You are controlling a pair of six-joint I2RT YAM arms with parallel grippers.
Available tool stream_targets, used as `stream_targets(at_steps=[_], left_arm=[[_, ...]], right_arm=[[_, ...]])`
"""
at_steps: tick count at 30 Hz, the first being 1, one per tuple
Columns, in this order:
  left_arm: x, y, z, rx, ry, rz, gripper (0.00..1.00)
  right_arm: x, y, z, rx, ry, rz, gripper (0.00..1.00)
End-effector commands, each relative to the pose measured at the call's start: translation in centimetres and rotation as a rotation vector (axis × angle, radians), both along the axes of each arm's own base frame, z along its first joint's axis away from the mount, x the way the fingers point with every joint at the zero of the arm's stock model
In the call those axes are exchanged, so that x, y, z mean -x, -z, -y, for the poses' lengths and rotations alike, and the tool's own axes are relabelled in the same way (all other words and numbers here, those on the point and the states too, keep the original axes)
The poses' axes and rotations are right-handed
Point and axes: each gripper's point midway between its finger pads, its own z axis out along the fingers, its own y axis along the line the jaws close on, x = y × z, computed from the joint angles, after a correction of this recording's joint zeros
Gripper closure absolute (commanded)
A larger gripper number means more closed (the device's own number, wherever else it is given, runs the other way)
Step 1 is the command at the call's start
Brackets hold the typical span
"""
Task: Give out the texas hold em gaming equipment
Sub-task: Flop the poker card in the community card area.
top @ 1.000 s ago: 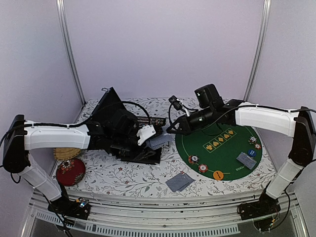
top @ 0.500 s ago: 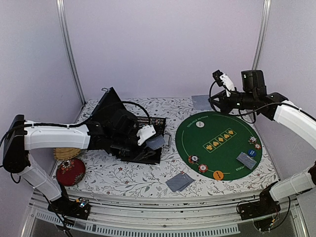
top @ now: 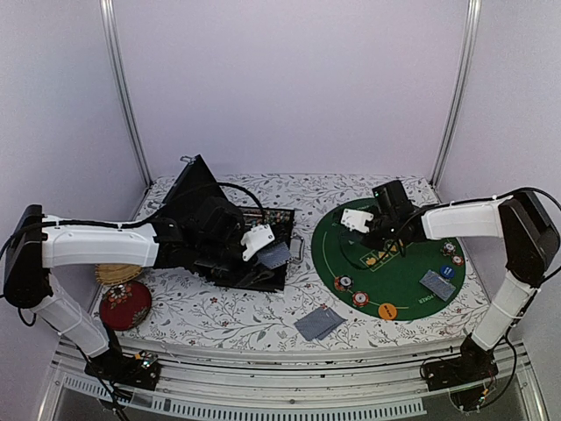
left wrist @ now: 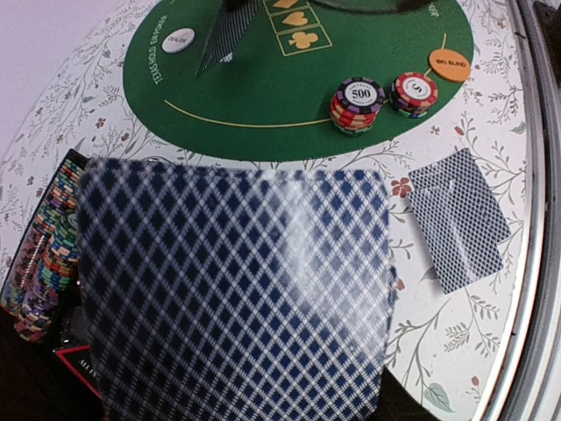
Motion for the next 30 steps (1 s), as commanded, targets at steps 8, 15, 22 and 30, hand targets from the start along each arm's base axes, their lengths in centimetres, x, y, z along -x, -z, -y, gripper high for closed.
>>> stream_targets(at_steps=[8, 15, 22, 30], left_arm=[[-0.4, -0.7, -0.1, 0.019, 0.000, 0.020, 0.48], [-0.4, -0.7, -0.2, 0.018, -0.003, 0.018, 0.49], [-0.3, -0.5, -0.4, 0.012, -0.006, 0.018, 0.48], [-0.3, -0.6, -0.2, 0.016, -0.005, 0.015, 0.48]], right_arm=[[6.8, 7.1, 1.3, 0.263, -0.220, -0.110, 0.98], [8.2, 8.3, 1.1, 0.268, -0.293, -0.159, 0.98], [10.2, 7.4, 0.5, 0.217, -0.387, -0.144, 0.98], [10.8, 6.6, 0.2, 0.208, -0.449, -0.109, 0.98]])
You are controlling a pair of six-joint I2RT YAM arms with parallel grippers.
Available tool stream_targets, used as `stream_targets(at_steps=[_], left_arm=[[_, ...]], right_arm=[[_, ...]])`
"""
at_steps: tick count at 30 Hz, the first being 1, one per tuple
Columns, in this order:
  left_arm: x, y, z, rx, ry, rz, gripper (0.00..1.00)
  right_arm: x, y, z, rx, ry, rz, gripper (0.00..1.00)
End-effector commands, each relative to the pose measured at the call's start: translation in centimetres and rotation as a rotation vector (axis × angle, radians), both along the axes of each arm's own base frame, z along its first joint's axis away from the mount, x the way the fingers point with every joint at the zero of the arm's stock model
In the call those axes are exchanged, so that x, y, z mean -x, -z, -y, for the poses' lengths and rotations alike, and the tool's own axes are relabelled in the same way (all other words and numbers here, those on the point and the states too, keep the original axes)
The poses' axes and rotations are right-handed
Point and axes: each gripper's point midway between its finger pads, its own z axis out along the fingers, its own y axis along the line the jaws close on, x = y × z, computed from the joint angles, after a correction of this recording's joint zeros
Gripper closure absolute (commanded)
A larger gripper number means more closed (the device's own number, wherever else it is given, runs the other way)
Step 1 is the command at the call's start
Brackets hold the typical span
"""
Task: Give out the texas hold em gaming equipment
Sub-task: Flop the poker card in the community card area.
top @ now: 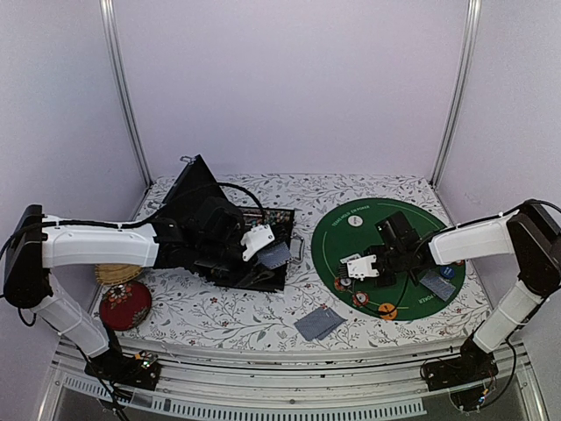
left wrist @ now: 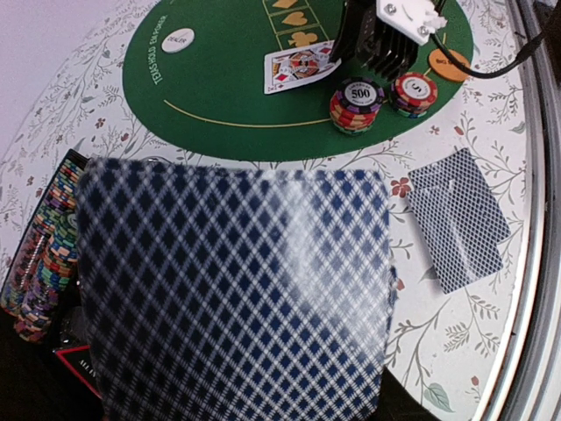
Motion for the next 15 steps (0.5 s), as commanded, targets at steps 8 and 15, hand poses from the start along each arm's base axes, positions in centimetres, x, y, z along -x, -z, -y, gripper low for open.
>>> stream_targets(at_steps=[8, 15], left_arm=[[-0.3, -0.7, -0.4, 0.011, -0.006, 0.017, 0.48], [-0.3, -0.7, -0.5, 0.008, -0.006, 0.019, 0.48]], right_arm=[[0.1, 0.0, -1.0, -0.003, -0.112, 0.015, 0.98], [0.3, 0.1, -0.1, 0.049, -0.127, 0.021, 0.84]])
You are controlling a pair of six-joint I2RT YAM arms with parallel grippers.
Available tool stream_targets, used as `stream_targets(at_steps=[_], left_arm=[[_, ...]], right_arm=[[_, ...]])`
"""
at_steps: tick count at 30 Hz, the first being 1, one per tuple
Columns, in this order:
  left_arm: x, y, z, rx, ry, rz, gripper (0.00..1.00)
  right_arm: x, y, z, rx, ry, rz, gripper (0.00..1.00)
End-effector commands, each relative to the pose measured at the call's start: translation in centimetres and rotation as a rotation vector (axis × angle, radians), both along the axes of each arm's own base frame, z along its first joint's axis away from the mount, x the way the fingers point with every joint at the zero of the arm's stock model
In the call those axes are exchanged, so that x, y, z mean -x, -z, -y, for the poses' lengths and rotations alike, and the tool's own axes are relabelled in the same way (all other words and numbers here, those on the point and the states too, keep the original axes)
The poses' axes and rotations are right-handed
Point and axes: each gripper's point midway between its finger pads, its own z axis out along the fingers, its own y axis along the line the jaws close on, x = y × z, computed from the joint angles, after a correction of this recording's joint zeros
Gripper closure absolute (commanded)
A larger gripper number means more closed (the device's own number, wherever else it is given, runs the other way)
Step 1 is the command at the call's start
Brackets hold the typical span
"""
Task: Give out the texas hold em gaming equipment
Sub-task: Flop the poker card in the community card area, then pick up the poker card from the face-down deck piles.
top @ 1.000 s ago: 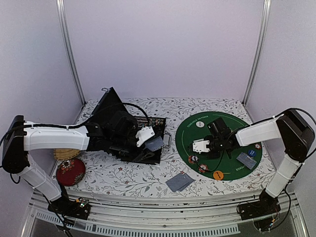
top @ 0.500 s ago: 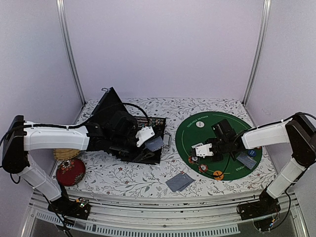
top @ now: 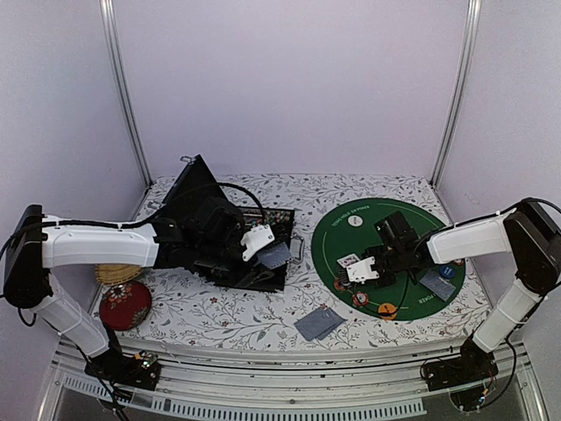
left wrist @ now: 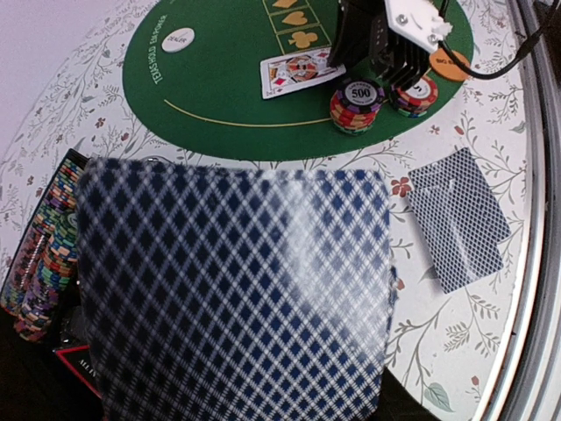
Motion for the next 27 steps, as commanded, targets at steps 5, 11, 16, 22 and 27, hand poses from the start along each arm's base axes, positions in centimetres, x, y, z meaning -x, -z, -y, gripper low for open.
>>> stream_targets(at_steps=[5, 11, 16, 22, 27], left_arm=[[-0.4, -0.6, -0.5, 0.003, -0.005, 0.024, 0.48], [-0.5, -0.6, -0.3, 0.006, -0.001, 0.024, 0.48], [-0.7, -0.6, 0.0, 0.009, -0.005, 0.025, 0.48], [-0.8, -0.8, 0.1, 0.018, -0.013, 0.022, 0.48], [-0.8, -0.8, 0.0, 0.015, -0.014, 0.025, 0.48]], right_arm=[[-0.8, -3.8, 0.8, 0.009, 0.003, 0.115, 0.59], [-3.3, -14.3, -1.2, -0.251, 0.077, 0.351, 0.13], [-4.4, -27.2, -4.1, -0.958, 0.320, 0.056, 0.01], [-2.7, -26.9, -9.4, -1.238, 0.399, -0.764, 0.01], [-0.4, -22.2, -13.9, -1.118, 0.491, -1.136, 0.08]])
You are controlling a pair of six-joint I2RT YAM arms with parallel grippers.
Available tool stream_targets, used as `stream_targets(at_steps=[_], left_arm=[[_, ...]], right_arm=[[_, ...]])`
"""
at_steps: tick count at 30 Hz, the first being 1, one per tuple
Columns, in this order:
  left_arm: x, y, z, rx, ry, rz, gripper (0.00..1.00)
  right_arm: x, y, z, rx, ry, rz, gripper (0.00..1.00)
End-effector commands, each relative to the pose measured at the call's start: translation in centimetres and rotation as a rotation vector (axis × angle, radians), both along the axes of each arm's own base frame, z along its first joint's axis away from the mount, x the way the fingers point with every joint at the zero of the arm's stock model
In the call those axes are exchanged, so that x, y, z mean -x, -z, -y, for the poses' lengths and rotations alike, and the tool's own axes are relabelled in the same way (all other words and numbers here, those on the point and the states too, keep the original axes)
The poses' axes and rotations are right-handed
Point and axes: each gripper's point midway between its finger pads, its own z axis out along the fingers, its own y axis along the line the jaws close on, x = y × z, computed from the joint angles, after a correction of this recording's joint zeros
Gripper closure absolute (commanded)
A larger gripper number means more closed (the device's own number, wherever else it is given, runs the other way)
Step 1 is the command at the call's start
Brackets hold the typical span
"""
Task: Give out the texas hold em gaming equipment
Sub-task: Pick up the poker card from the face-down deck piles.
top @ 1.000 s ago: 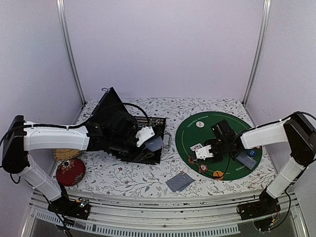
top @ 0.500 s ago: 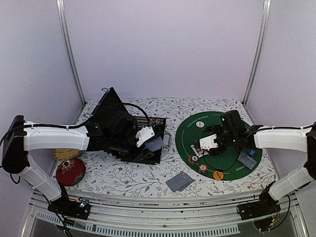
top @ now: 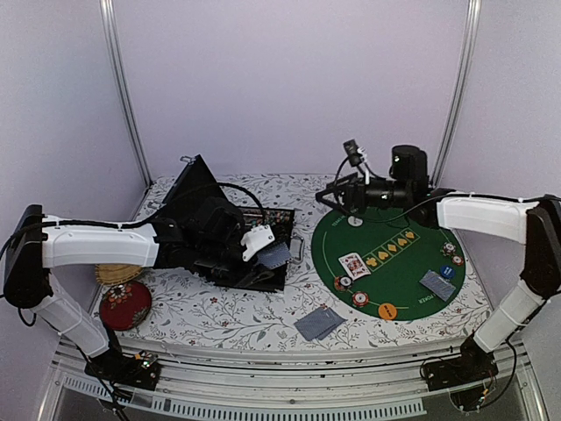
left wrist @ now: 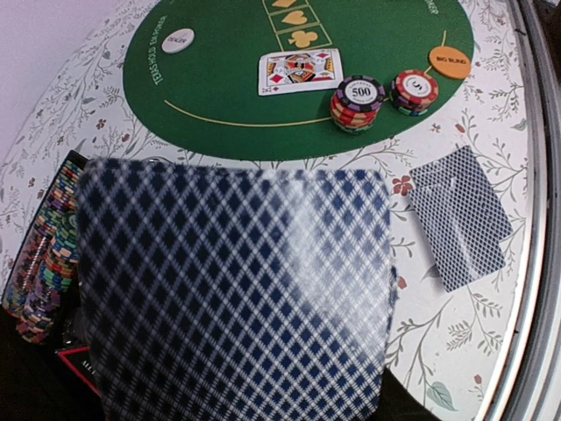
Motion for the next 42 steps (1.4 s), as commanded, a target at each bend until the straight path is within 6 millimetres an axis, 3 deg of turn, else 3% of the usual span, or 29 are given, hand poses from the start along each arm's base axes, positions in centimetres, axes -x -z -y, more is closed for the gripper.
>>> stream_targets(at_steps=[1, 8, 16, 21, 27, 35, 42], left_arm=[[-0.8, -0.8, 0.0, 0.020, -0.018, 0.017, 0.48], [-0.8, -0.7, 0.3, 0.027, -0.016, 0.010, 0.48], [-0.8, -0.8, 0.4, 0.028, -0.011, 0.007, 0.48], [-0.8, -0.6, 0.2, 0.021, -0.014, 0.006, 0.49], [-0.8, -0.5, 0.2, 0.018, -0.013, 0.009, 0.49], [-0.8, -0.4, 0.2, 0.017, -0.013, 0.006, 0.49], [-0.7, -0.4, 0.3, 0.018, -0.010, 0.005, 0.49]], right_arm=[[4.6, 5.0, -4.7, -0.033, -0.205, -0.494, 0.09], [7.1, 9.4, -8.0, 0.032, -0.310, -0.587, 0.11], [7.0, 12.1, -11.0, 0.072, -0.333, -0.630, 0.17], [5.9, 11.5, -11.2, 0.097, -0.286, -0.597, 0.31], [5.9, 11.4, -10.2, 0.161, -0.238, -0.558, 0.52], [6.0, 10.0, -9.1, 0.199, -0.204, -0.509, 0.68], [6.5, 9.4, -8.8, 0.221, -0.214, -0.513, 0.90]])
